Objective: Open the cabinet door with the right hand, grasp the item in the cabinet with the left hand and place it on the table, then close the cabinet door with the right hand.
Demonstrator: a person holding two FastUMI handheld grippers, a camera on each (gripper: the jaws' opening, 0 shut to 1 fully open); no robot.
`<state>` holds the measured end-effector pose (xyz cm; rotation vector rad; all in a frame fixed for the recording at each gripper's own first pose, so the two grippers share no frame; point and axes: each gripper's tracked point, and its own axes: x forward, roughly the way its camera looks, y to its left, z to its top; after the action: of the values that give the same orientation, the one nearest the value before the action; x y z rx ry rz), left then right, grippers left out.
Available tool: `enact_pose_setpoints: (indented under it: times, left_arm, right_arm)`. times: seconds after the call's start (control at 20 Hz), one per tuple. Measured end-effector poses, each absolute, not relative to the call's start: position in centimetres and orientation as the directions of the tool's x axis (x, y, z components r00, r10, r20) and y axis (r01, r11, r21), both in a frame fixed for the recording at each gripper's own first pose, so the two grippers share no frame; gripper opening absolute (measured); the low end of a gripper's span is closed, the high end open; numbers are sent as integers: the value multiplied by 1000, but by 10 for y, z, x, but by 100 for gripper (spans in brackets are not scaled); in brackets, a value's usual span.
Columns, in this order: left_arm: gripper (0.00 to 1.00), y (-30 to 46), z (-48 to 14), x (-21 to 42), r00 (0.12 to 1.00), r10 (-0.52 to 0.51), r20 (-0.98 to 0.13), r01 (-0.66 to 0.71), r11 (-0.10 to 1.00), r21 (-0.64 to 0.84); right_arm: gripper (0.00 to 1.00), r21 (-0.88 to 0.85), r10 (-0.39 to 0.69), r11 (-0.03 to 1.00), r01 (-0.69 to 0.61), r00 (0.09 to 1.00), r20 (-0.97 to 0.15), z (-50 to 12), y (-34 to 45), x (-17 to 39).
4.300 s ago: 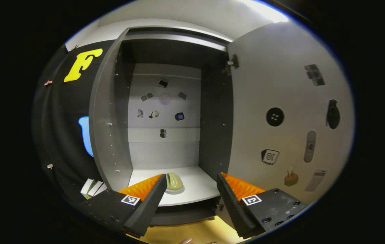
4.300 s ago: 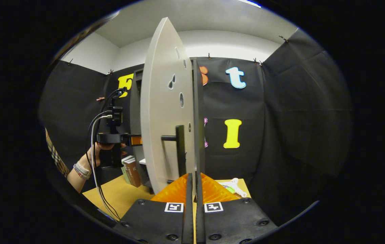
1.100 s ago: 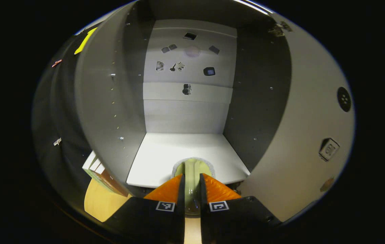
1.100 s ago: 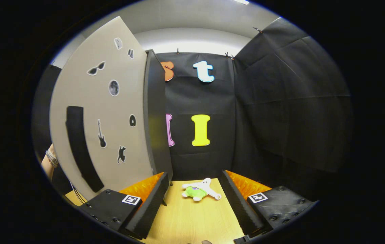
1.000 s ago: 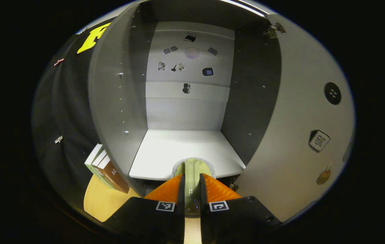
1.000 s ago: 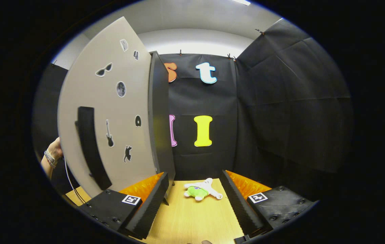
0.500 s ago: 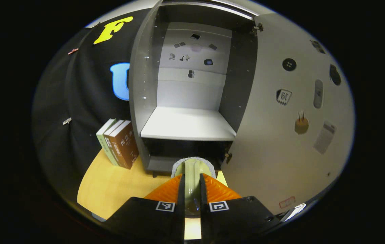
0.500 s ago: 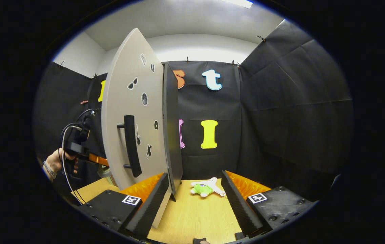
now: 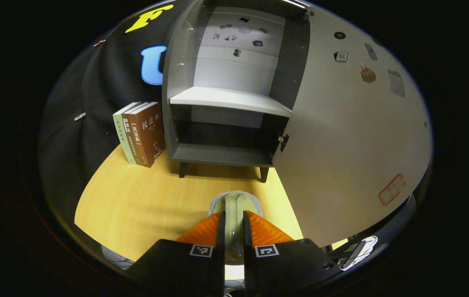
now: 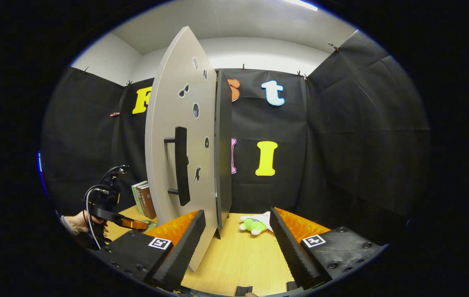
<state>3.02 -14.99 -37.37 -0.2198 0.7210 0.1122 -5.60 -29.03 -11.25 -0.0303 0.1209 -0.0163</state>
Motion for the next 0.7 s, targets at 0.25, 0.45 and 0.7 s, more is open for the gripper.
enact_pose_setpoints:
  times: [0.25,0.45,0.7]
  left_arm:
    - [22,-156,-437,26,742,45,-669,-156,982,-106]
    - [23,-160,-488,19,720,61,-691,-191,975,-113]
    - [22,-160,-532,12,681,81,-728,-244,962,-120]
  right_arm:
    - [99,-35,-14,999,9,988,-152,-124,-303,-41]
    - [98,-27,-21,999,16,984,-175,-131,-320,-32]
    - [98,-21,-3,1000,-1,979,-201,-143,-330,-20]
